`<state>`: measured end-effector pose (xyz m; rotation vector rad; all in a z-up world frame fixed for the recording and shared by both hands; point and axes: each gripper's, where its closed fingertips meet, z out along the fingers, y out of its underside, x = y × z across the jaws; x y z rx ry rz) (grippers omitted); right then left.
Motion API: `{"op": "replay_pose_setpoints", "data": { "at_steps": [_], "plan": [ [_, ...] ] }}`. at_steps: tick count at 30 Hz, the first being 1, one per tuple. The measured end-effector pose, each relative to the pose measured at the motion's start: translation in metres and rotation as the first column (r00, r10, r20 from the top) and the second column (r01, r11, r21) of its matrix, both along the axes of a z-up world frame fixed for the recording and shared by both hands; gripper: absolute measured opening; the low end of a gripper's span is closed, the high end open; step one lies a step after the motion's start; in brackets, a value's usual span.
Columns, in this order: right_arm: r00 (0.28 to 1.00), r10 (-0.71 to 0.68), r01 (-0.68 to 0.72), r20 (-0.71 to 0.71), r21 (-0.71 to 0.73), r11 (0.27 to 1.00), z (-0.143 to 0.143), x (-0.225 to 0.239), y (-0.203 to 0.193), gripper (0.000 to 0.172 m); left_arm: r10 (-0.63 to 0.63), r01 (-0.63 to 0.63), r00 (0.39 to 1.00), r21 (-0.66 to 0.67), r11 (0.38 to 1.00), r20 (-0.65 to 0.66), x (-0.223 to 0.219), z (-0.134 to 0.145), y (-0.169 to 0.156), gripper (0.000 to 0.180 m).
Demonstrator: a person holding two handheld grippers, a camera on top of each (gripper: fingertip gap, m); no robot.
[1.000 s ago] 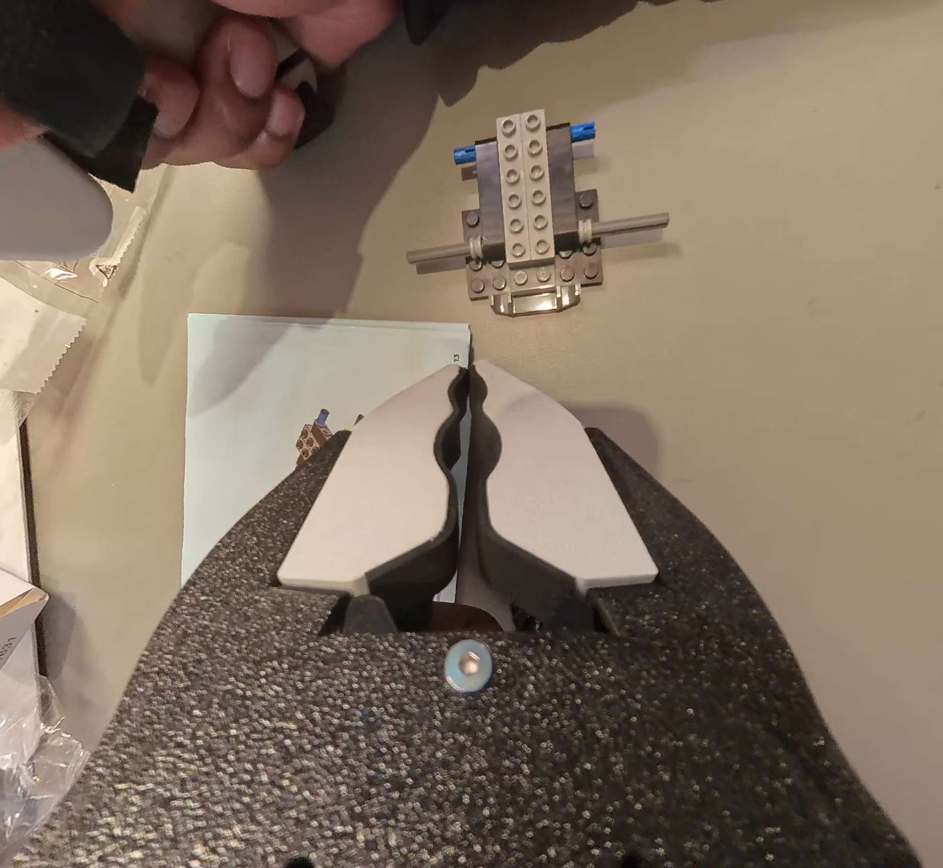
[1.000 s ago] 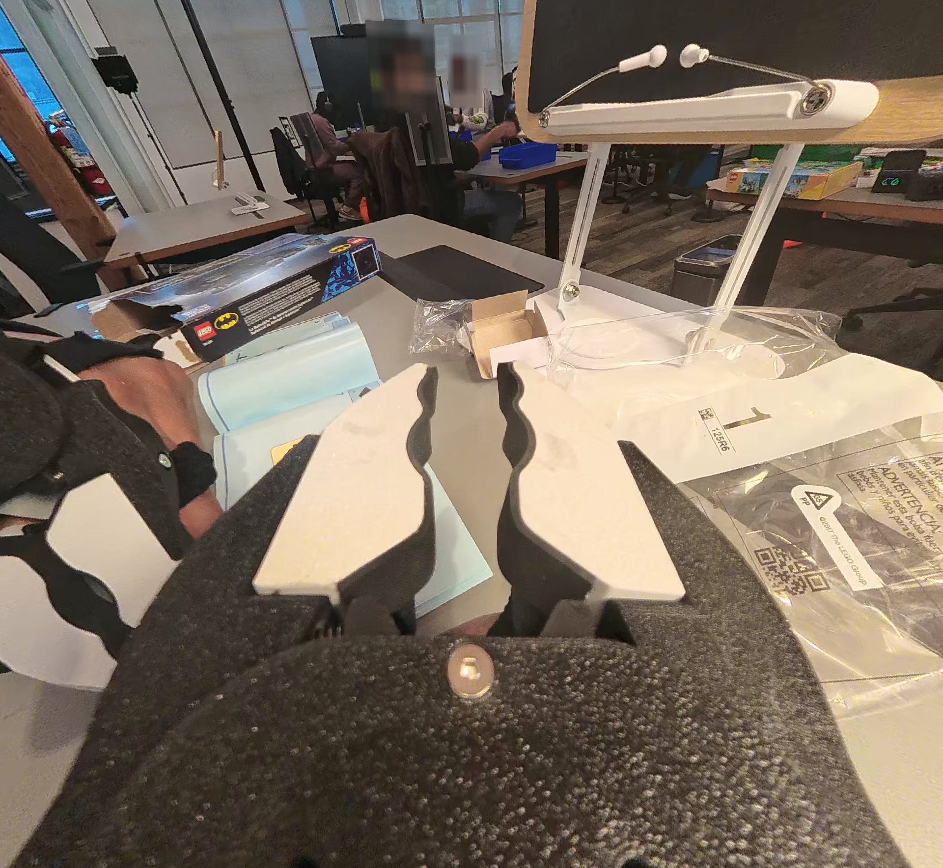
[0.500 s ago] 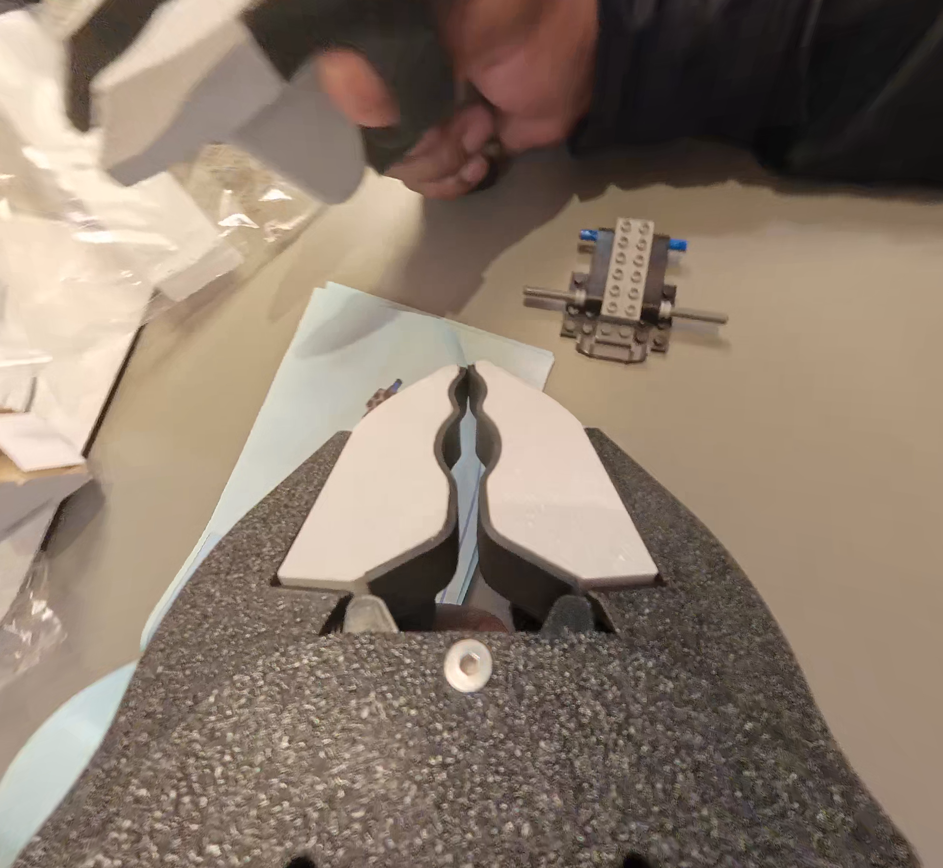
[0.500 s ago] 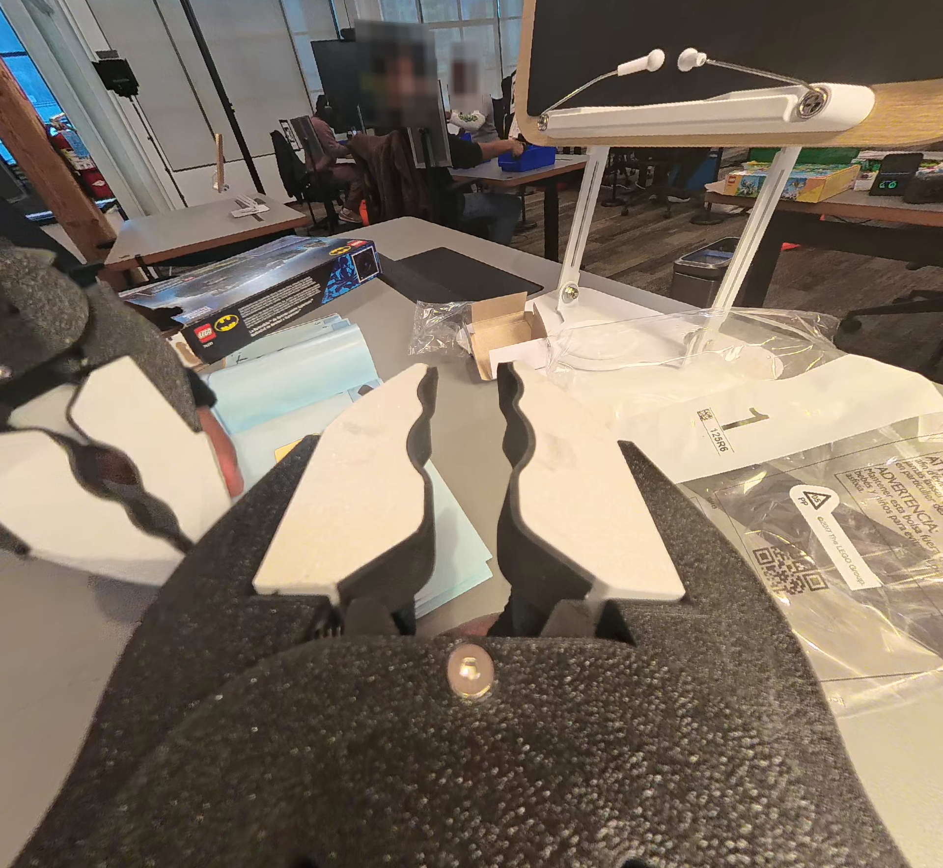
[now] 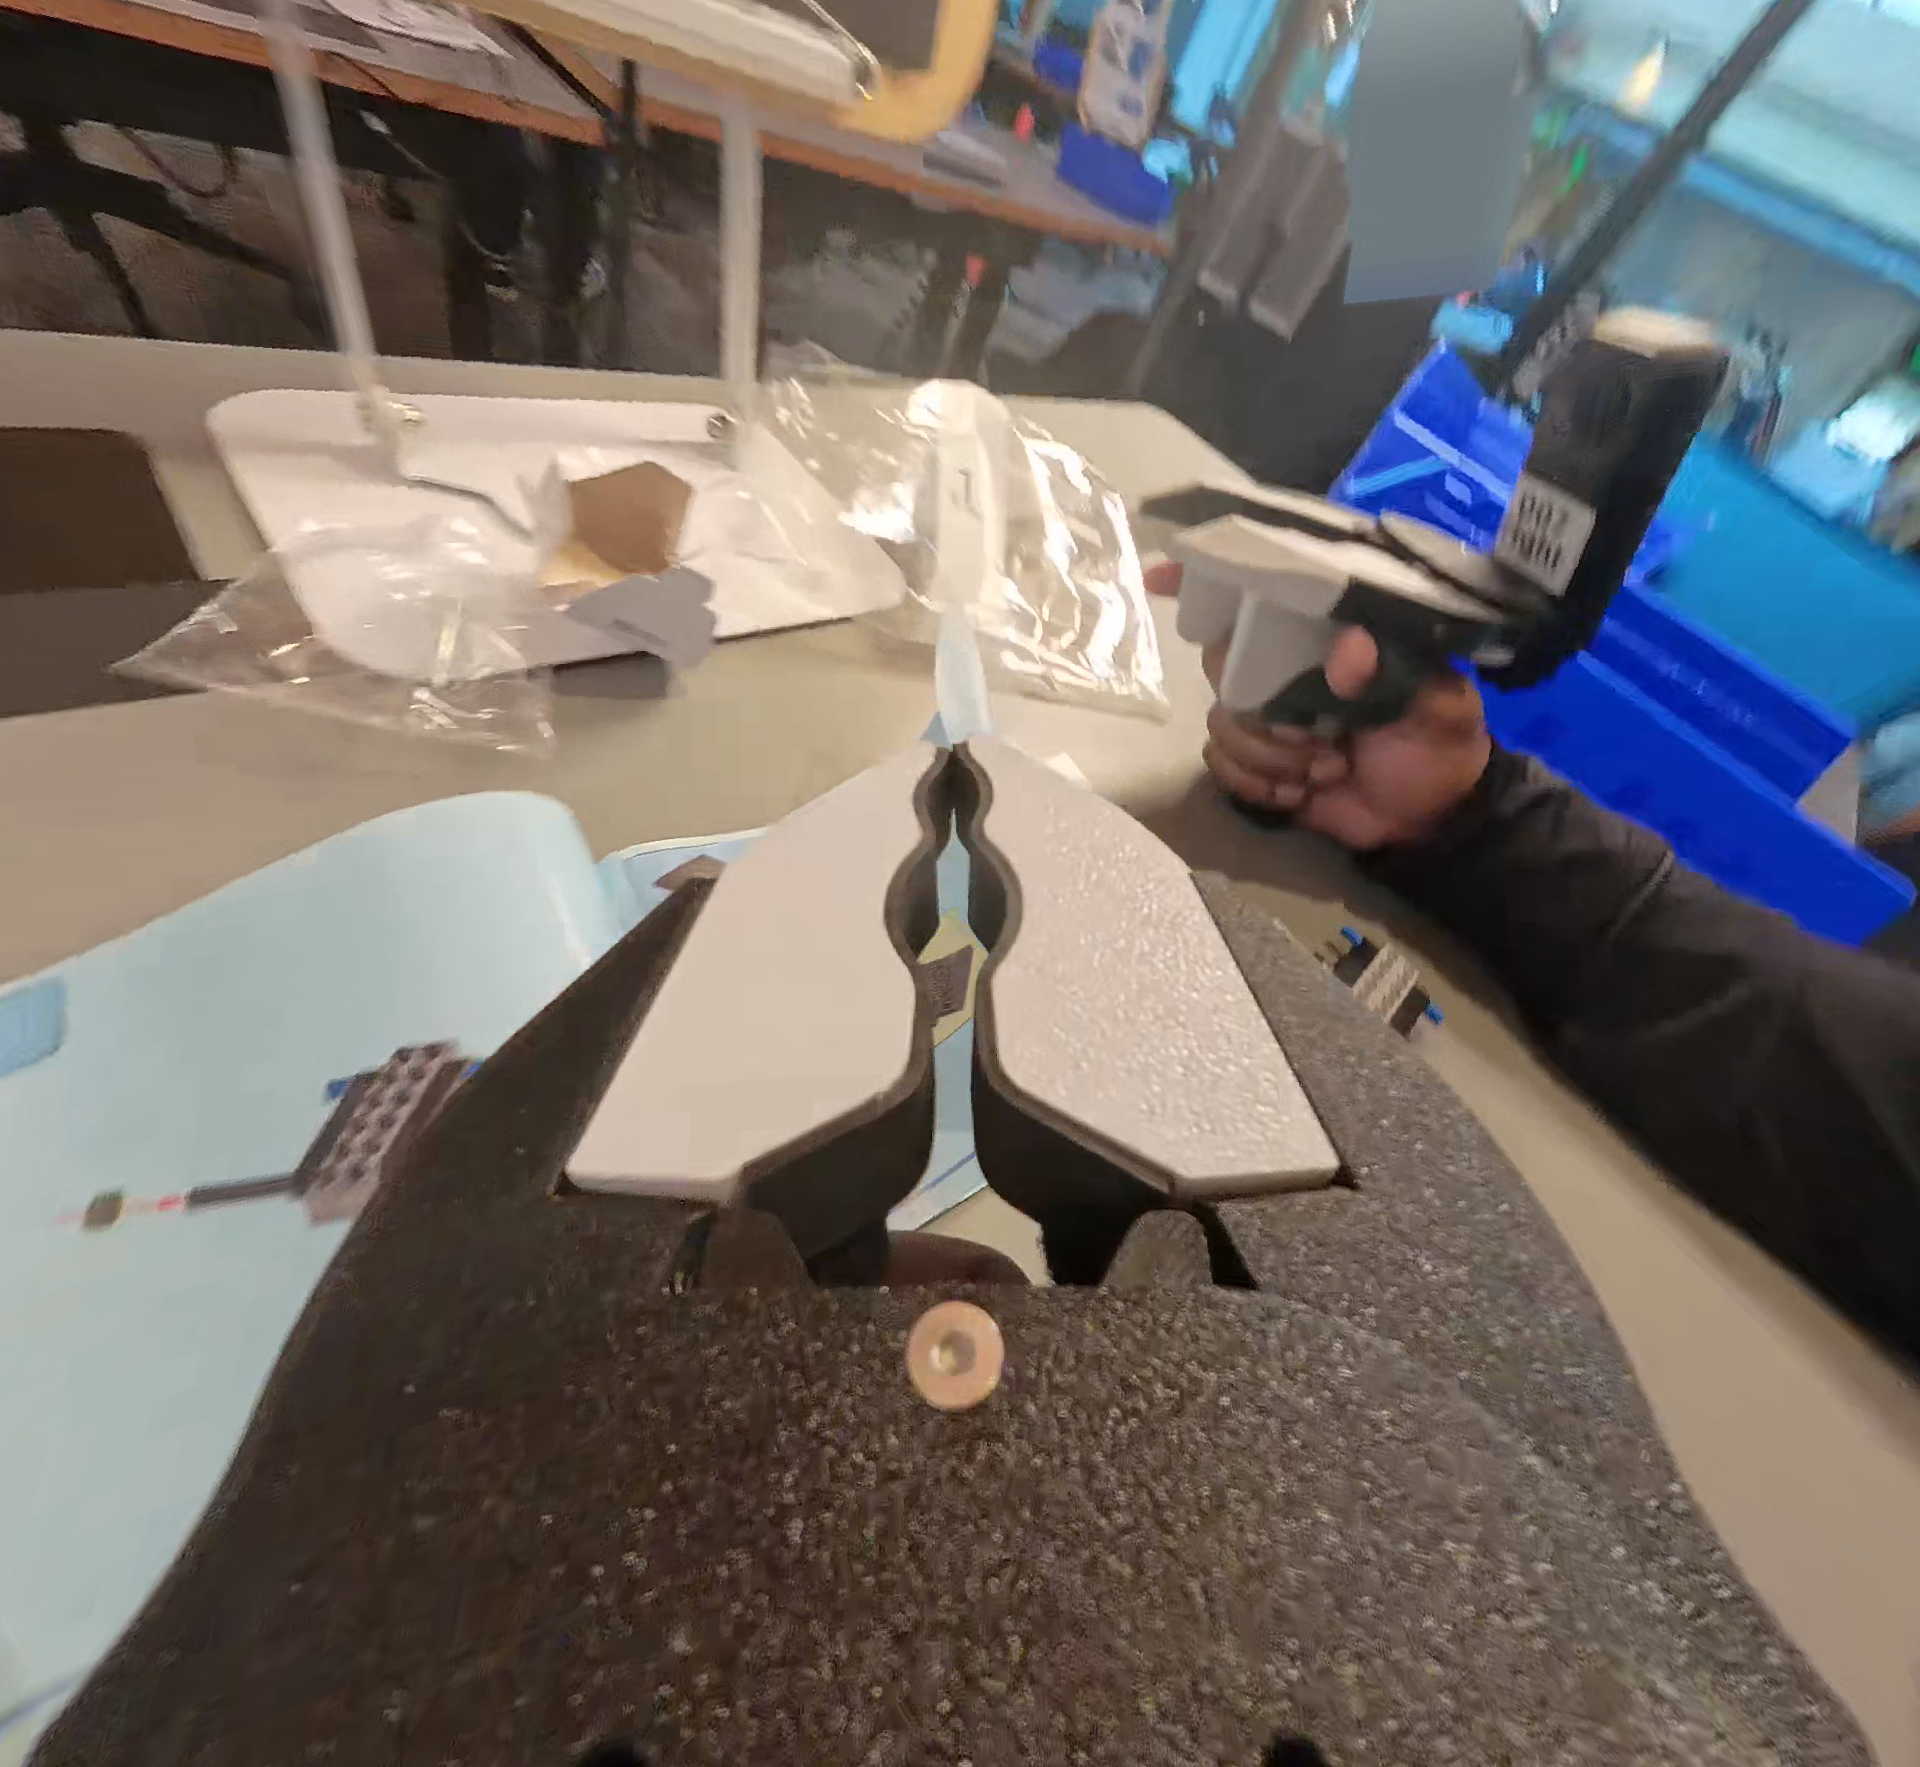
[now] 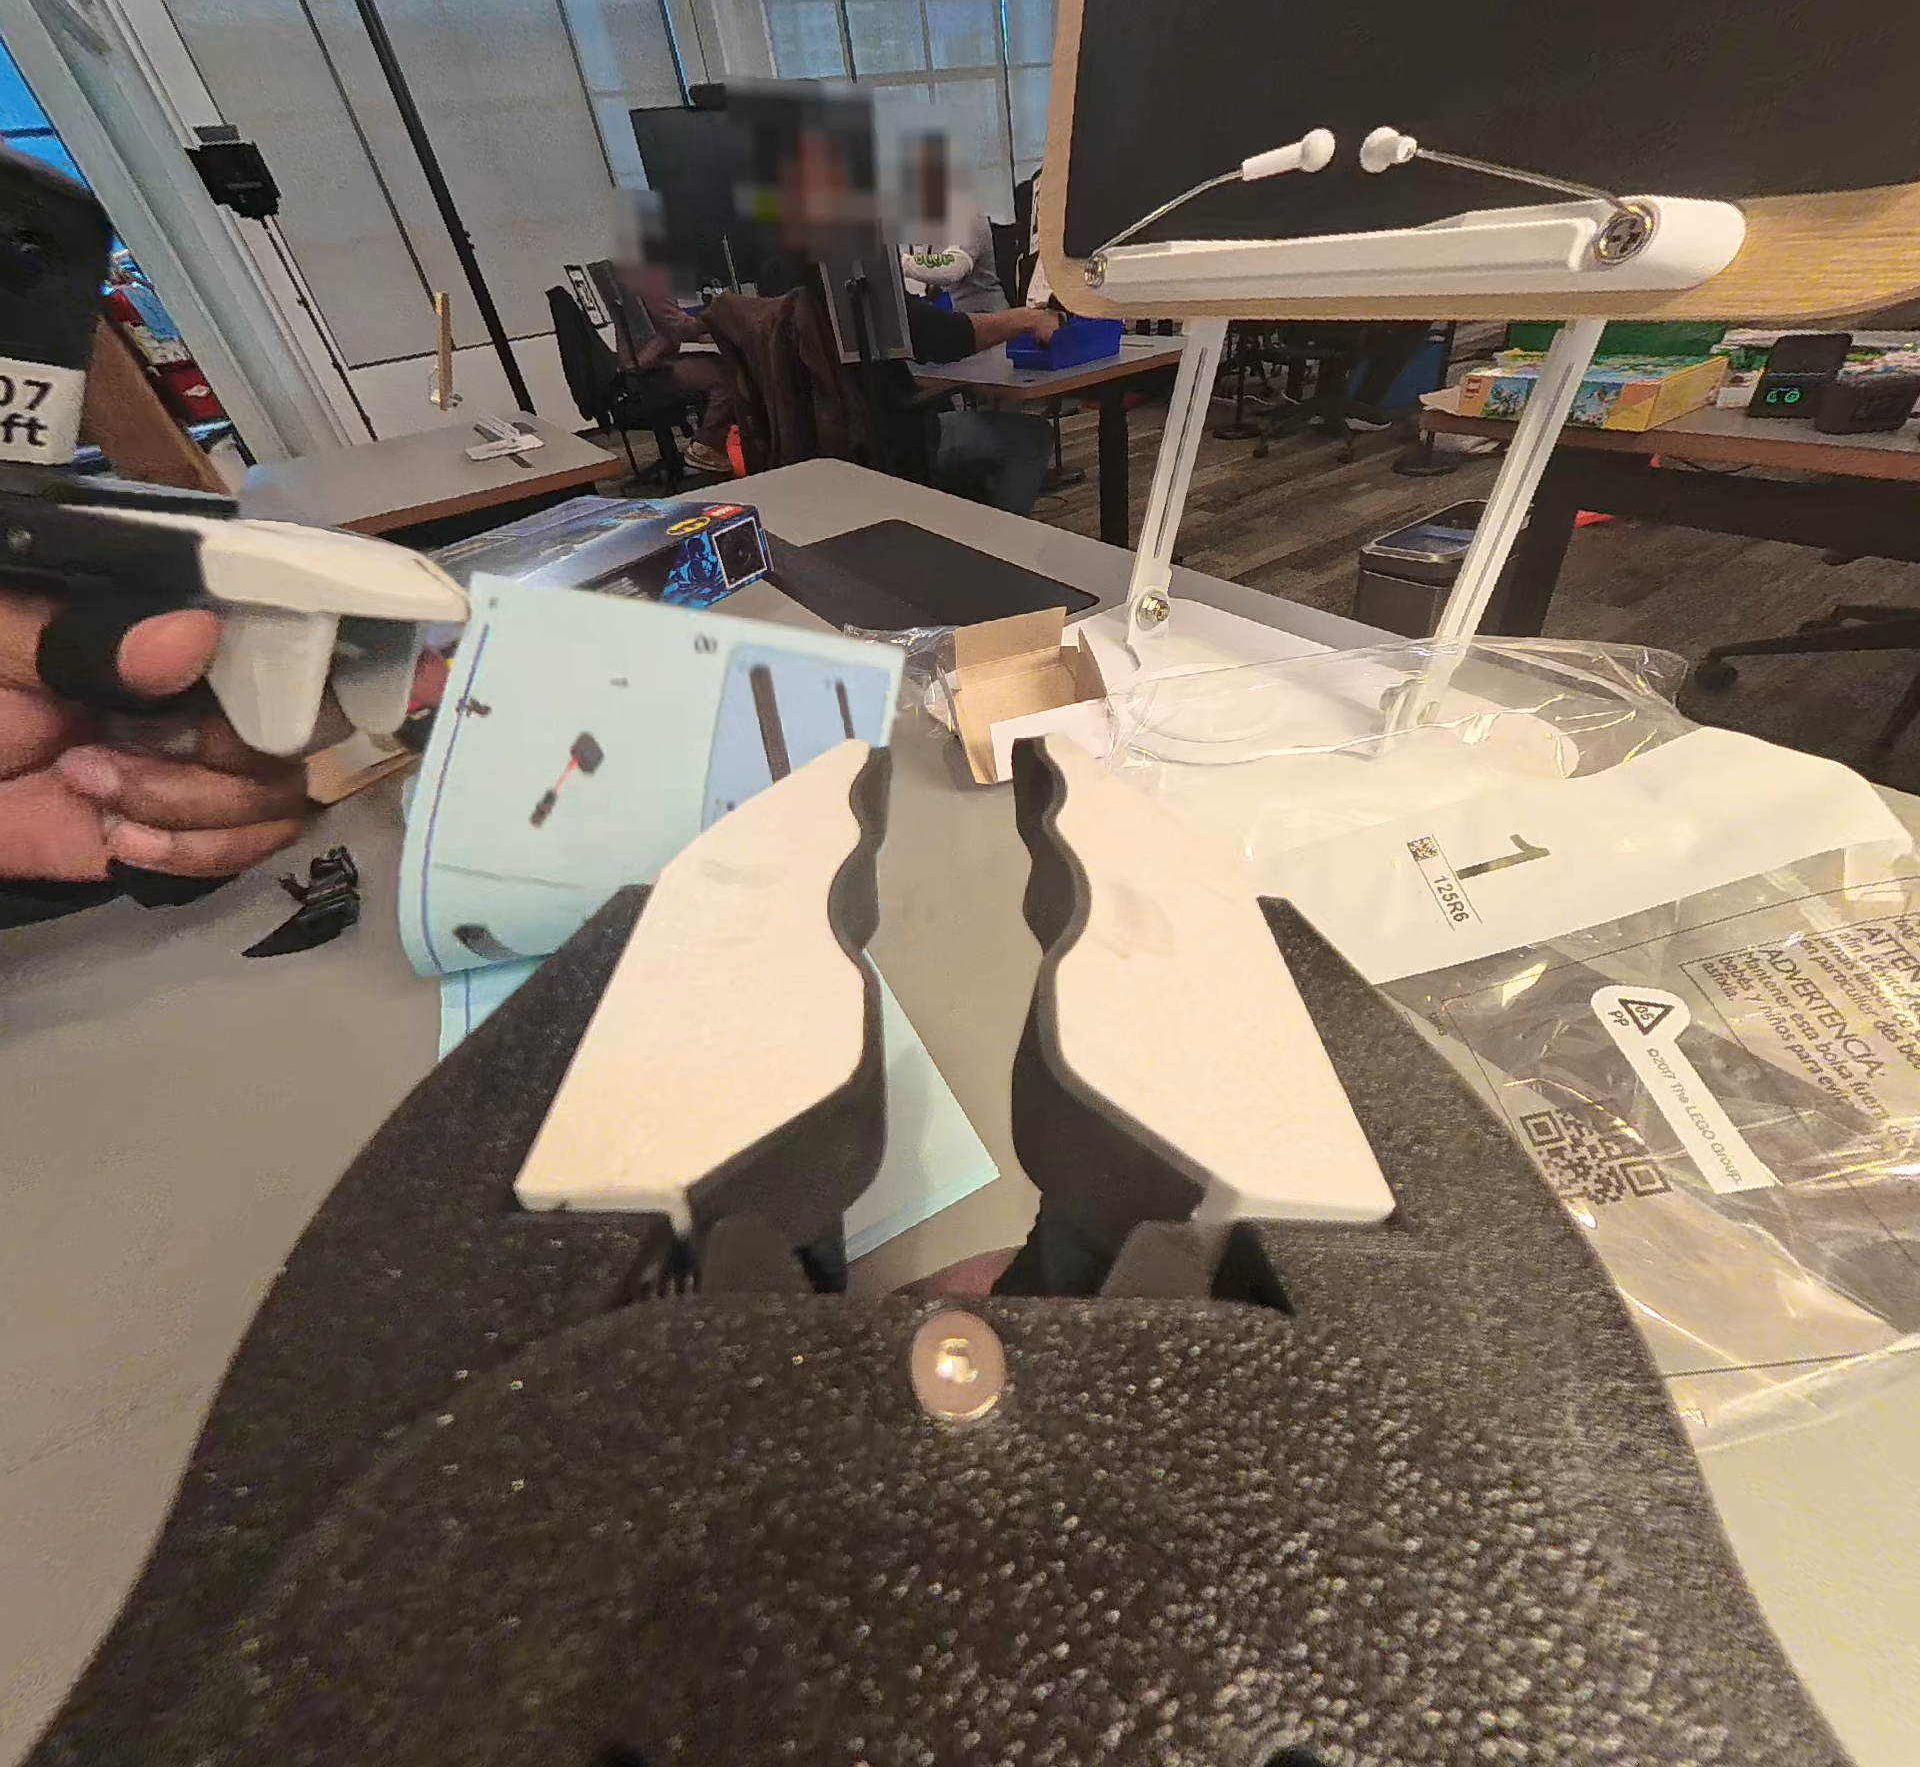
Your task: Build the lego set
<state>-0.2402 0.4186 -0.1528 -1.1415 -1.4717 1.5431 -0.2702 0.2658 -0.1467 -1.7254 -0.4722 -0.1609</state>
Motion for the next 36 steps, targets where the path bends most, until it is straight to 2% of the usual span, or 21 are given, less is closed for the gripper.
{"op": "replay_pose_setpoints", "data": {
  "at_steps": [3,8,17,21,25,29,31,33,36],
  "plan": [
    [1.0,-0.003,0.003,-0.004,-0.002,1.0,0.001,0.0,0.001,0.024,0.113,-0.115,0.993,0.057,0.992,0.036,-0.02,0.009,-0.025,0.0],
    [1.0,-0.004,0.004,-0.004,-0.003,1.0,0.001,0.0,0.001,0.024,0.264,-0.263,0.965,0.074,0.962,0.0,-0.039,0.018,-0.064,0.0],
    [1.0,-0.008,0.008,-0.003,-0.007,1.0,0.001,0.0,0.002,0.024,0.398,-0.395,0.917,0.107,0.912,-0.006,-0.057,0.024,-0.124,0.0],
    [1.0,-0.009,0.009,0.001,-0.003,1.0,0.0,0.0,0.001,0.024,0.487,-0.483,0.873,0.085,0.871,-0.026,-0.072,0.021,-0.154,0.0],
    [1.0,-0.013,0.013,0.0,-0.001,1.0,0.0,0.0,0.001,0.024,0.529,-0.528,0.848,0.043,0.848,-0.026,-0.08,0.014,-0.17,0.004],
    [1.0,-0.015,0.015,0.0,-0.006,1.0,0.0,0.0,0.002,0.024,0.567,-0.569,0.814,0.024,0.822,-0.125,-0.084,0.017,-0.18,0.014],
    [1.0,-0.015,0.015,0.002,-0.009,1.0,0.0,0.0,0.002,0.024,0.55,-0.552,0.812,0.053,0.832,-0.196,-0.079,0.023,-0.176,0.014],
    [1.0,-0.014,0.014,0.004,-0.012,1.0,0.0,-0.001,0.003,0.024,0.479,-0.48,0.842,0.06,0.875,-0.247,-0.065,0.024,-0.159,0.013],
    [1.0,-0.013,0.013,0.011,-0.017,1.0,-0.001,-0.001,0.003,0.024,0.306,-0.321,0.912,-0.011,0.947,-0.271,-0.037,0.006,-0.12,0.013]
  ]
}}
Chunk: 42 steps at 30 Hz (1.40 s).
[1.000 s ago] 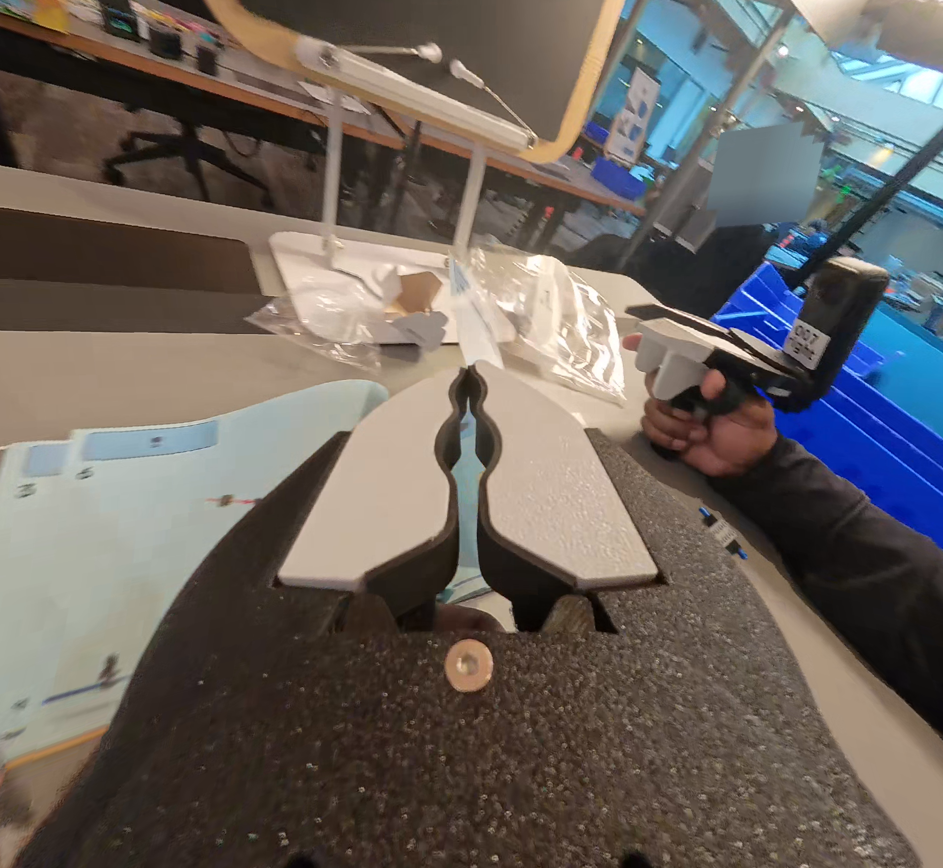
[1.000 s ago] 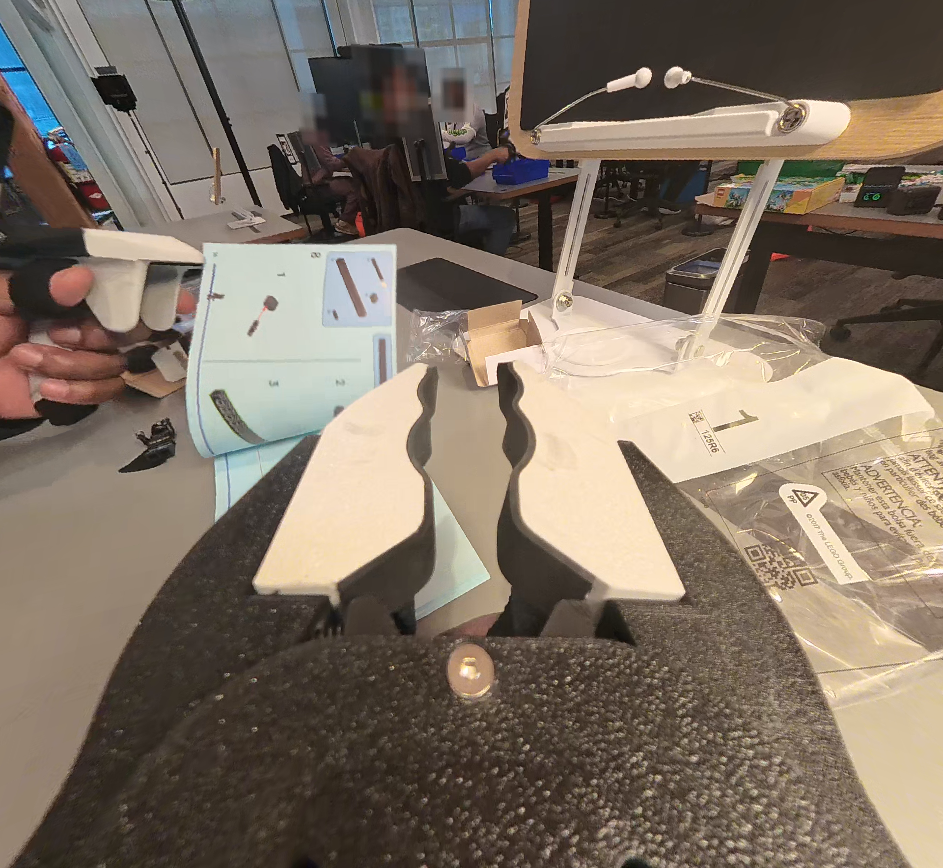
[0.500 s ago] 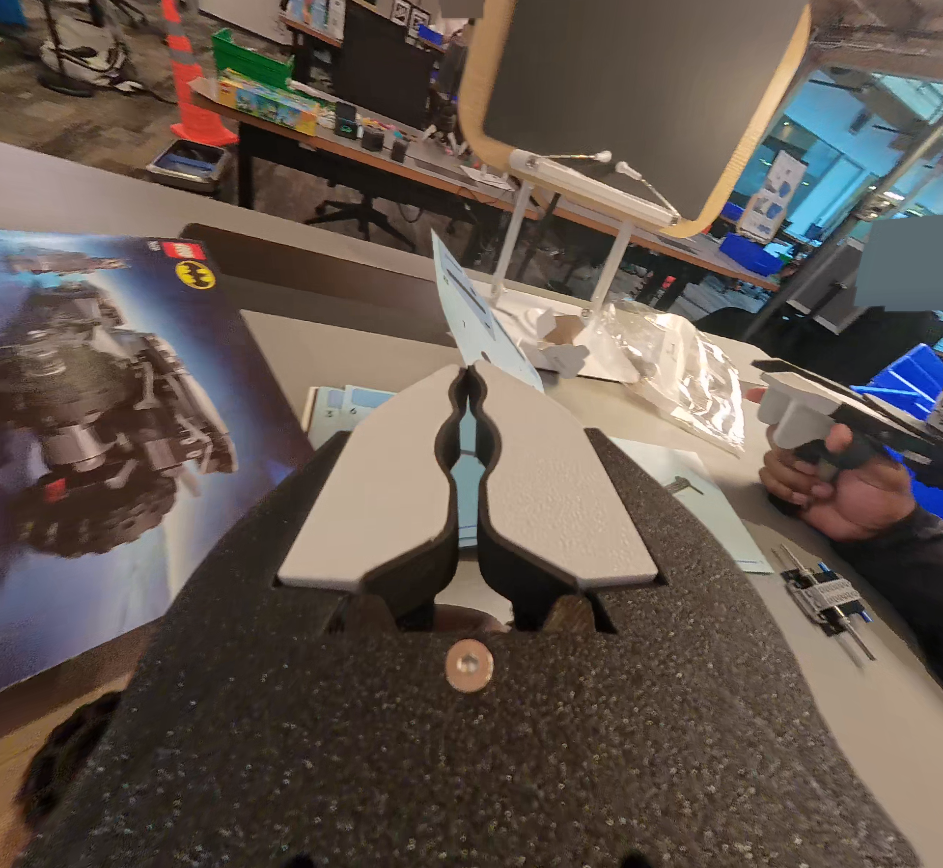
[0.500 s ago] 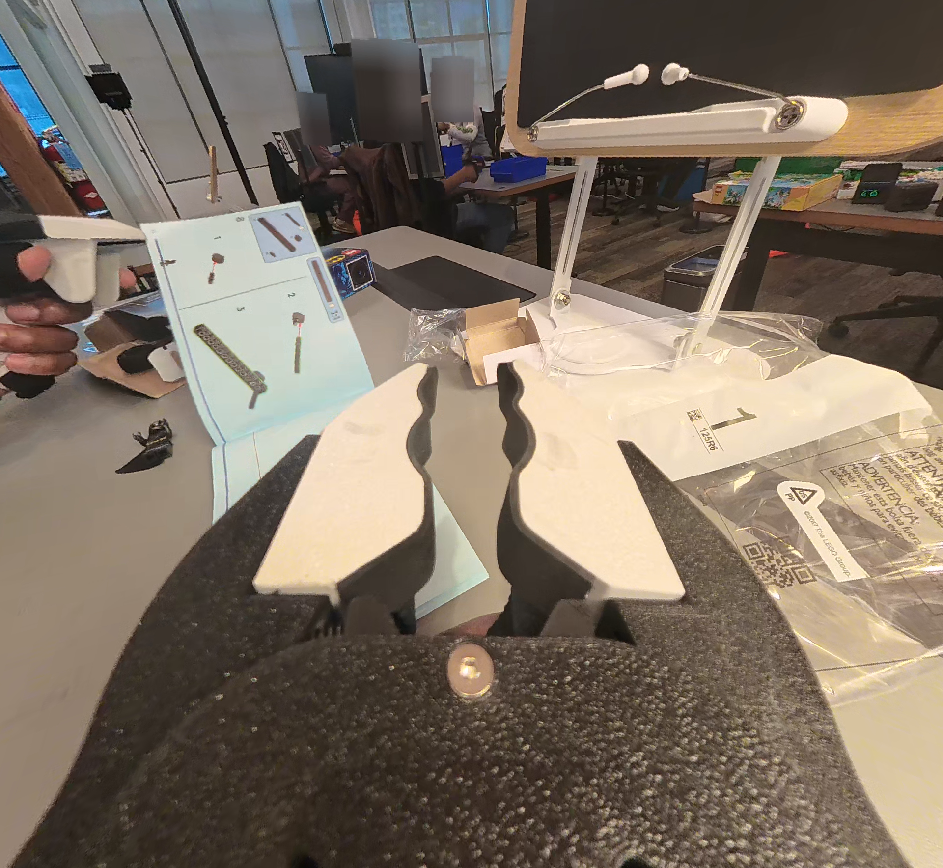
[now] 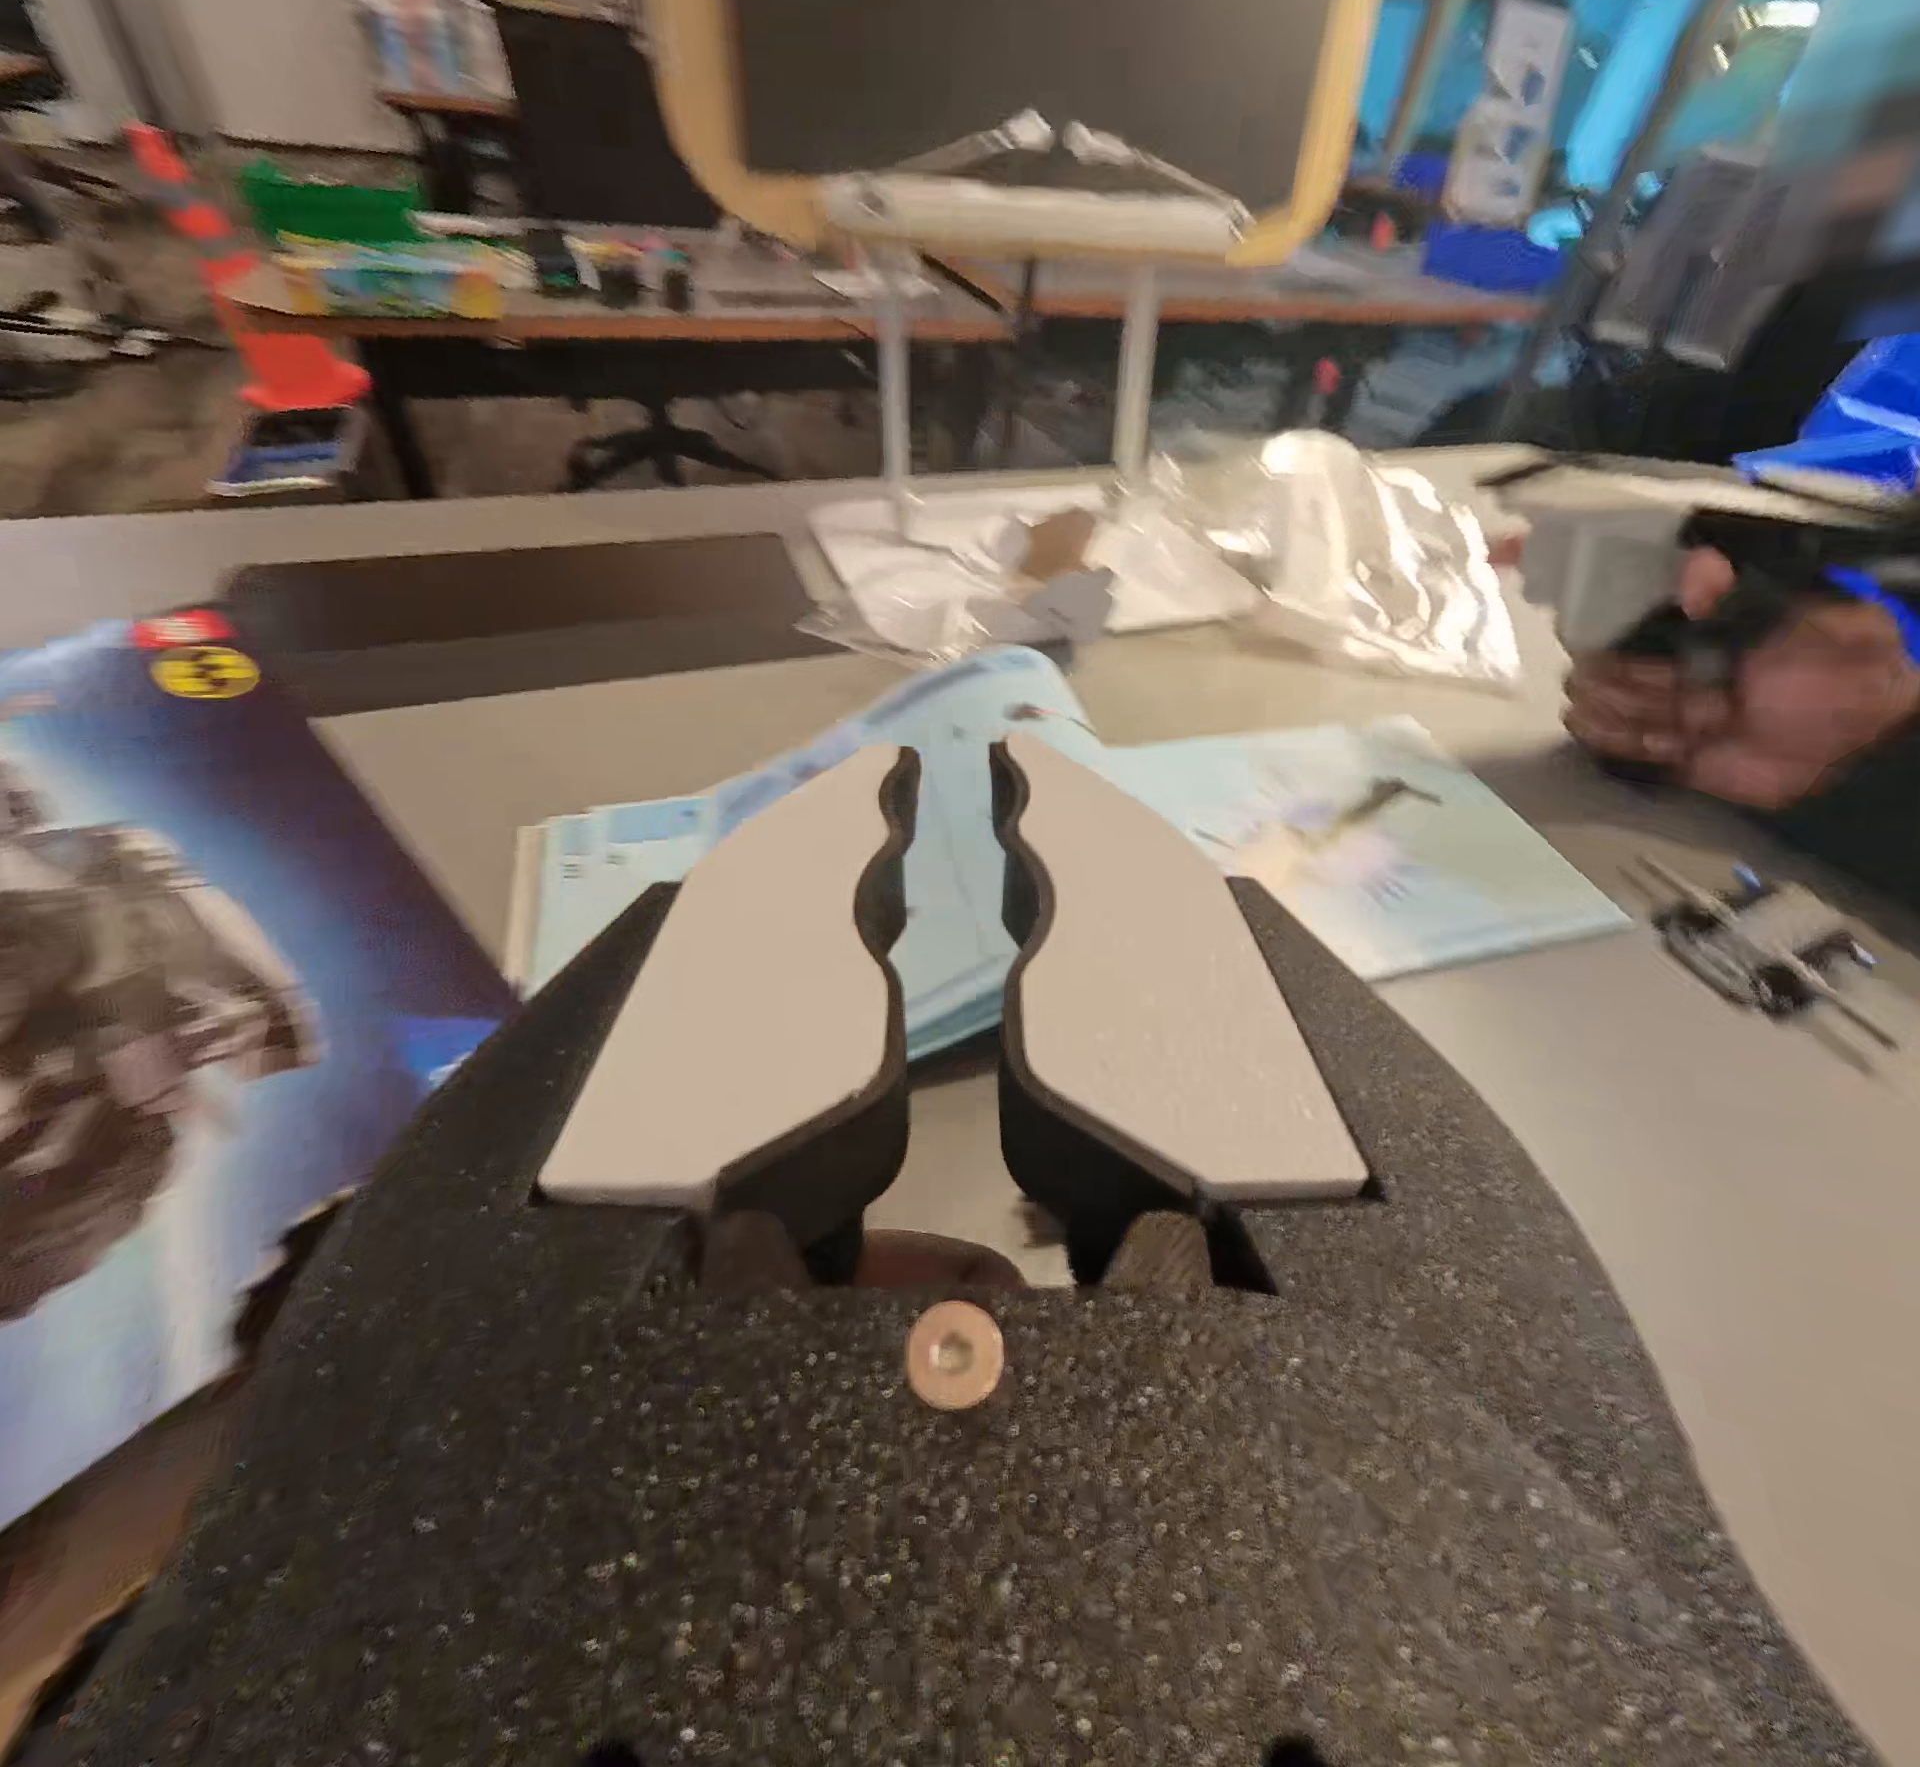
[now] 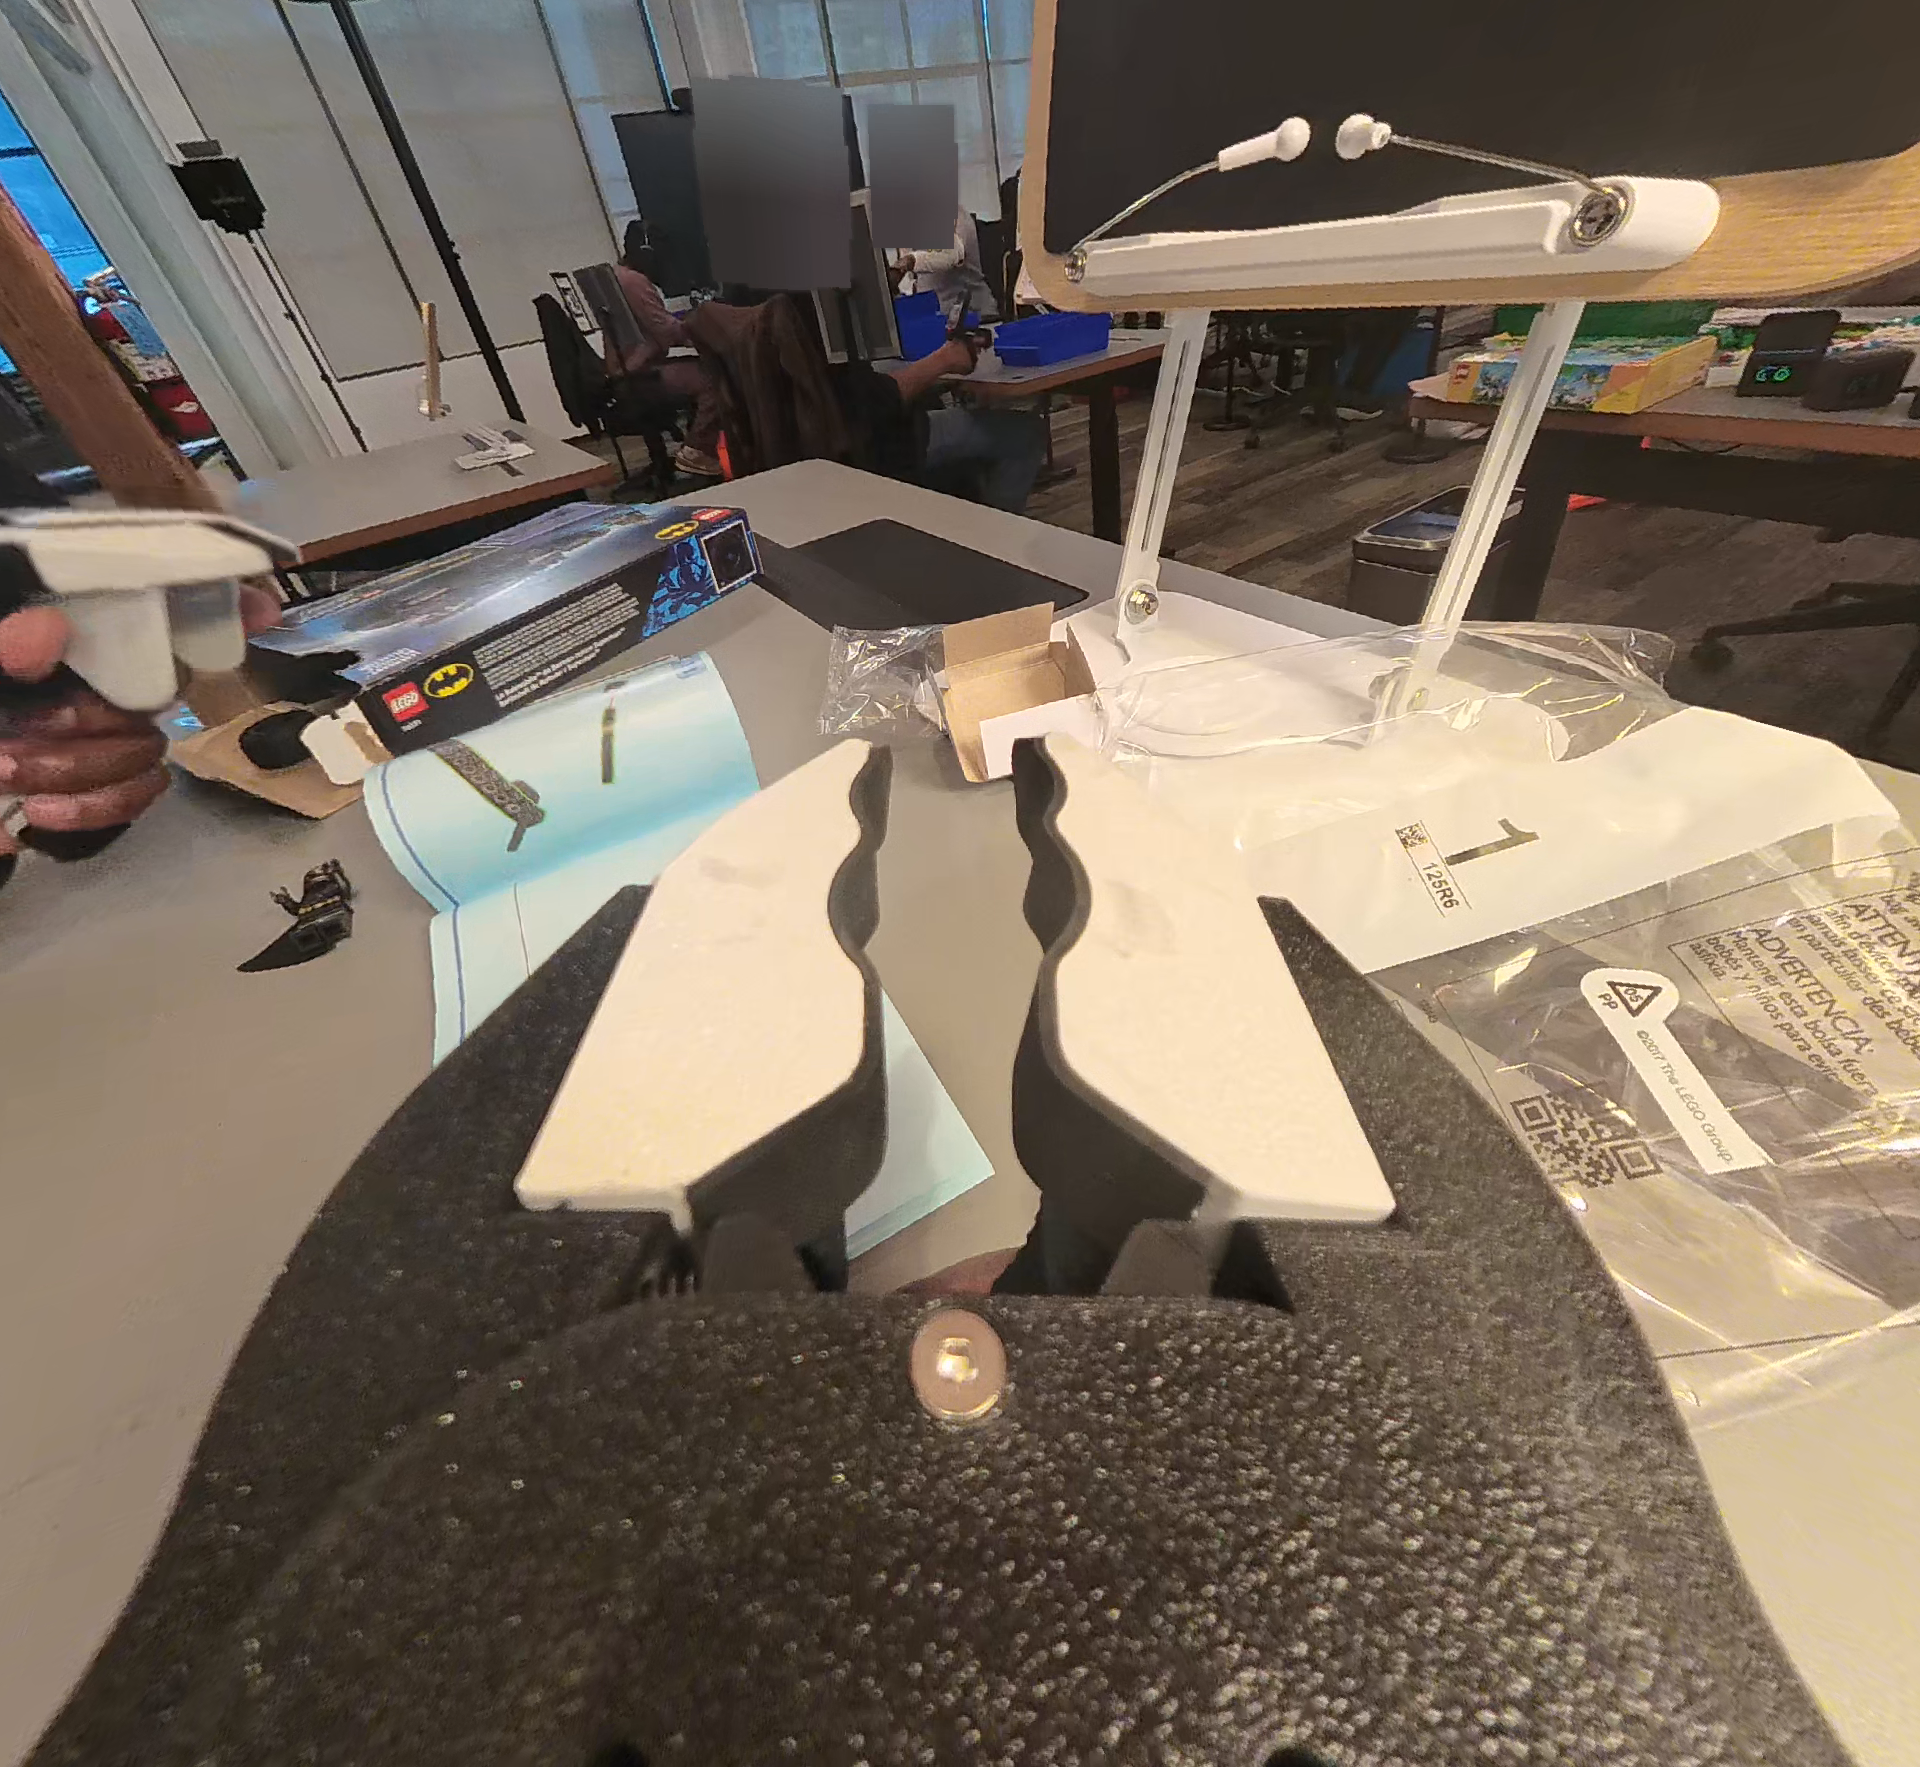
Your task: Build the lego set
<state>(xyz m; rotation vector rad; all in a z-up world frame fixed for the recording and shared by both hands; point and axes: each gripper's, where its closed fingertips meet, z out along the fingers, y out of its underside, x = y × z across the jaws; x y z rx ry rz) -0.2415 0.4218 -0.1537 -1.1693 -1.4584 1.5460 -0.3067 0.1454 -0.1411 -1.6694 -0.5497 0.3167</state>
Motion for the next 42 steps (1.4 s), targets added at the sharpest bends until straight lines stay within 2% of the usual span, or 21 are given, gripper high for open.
{"op": "replay_pose_setpoints", "data": {
  "at_steps": [3,6,9,11,18,20,23,26,30,32,35,39,42],
  "plan": [
    [1.0,0.001,-0.001,0.007,-0.004,1.0,-0.001,-0.001,0.0,0.024,-0.086,0.079,0.996,-0.158,0.984,-0.037,0.02,-0.027,0.029,0.014],
    [1.0,0.002,-0.002,0.012,-0.007,1.0,-0.001,-0.001,0.0,0.024,-0.134,0.083,0.981,-0.322,0.943,-0.138,0.029,-0.046,0.046,0.014],
    [1.0,0.003,-0.003,0.014,-0.01,1.0,-0.002,-0.001,0.001,0.024,-0.113,0.035,0.984,-0.474,0.88,-0.136,0.023,-0.073,0.047,0.014],
    [1.0,0.003,-0.003,0.014,-0.013,1.0,-0.002,-0.001,0.001,0.024,-0.071,0.017,0.994,-0.509,0.861,-0.087,0.018,-0.086,0.04,0.013],
    [1.0,0.004,-0.004,0.02,-0.015,1.0,-0.002,-0.002,0.001,0.024,0.061,-0.058,0.998,-0.491,0.869,-0.01,0.001,-0.087,0.015,0.012],
    [1.0,0.003,-0.003,0.021,-0.014,1.0,-0.002,-0.002,0.001,0.024,0.043,-0.048,0.999,-0.456,0.889,-0.021,0.001,-0.081,0.016,0.012],
    [1.0,0.0,0.0,0.022,-0.013,1.0,-0.003,-0.002,0.001,0.024,-0.03,-0.016,0.993,-0.38,0.925,-0.113,0.009,-0.06,0.028,0.013],
    [1.0,-0.002,0.002,0.022,-0.012,1.0,-0.003,-0.002,0.002,0.024,-0.089,0.01,0.977,-0.377,0.926,-0.193,0.021,-0.051,0.039,0.013],
    [1.0,-0.004,0.004,0.021,-0.013,1.0,-0.003,-0.002,0.002,0.024,-0.055,-0.022,0.991,-0.543,0.84,-0.124,0.014,-0.086,0.028,0.011],
    [1.0,-0.003,0.003,0.025,-0.013,1.0,-0.003,-0.002,0.002,0.024,-0.021,-0.02,0.997,-0.544,0.839,-0.069,0.007,-0.093,0.021,0.011],
    [1.0,-0.004,0.005,0.026,-0.011,1.0,-0.003,-0.002,0.002,0.024,-0.008,-0.012,0.999,-0.457,0.889,-0.042,0.003,-0.081,0.018,0.011],
    [0.999,-0.001,0.002,0.035,-0.016,1.0,-0.004,-0.003,0.002,0.024,-0.091,0.02,0.979,-0.358,0.934,-0.184,0.019,-0.051,0.03,0.01],
    [0.999,0.002,-0.001,0.044,-0.023,1.0,-0.005,-0.004,0.002,0.024,-0.212,0.13,0.942,-0.297,0.946,-0.261,0.053,-0.035,0.048,0.008]
  ]
}}
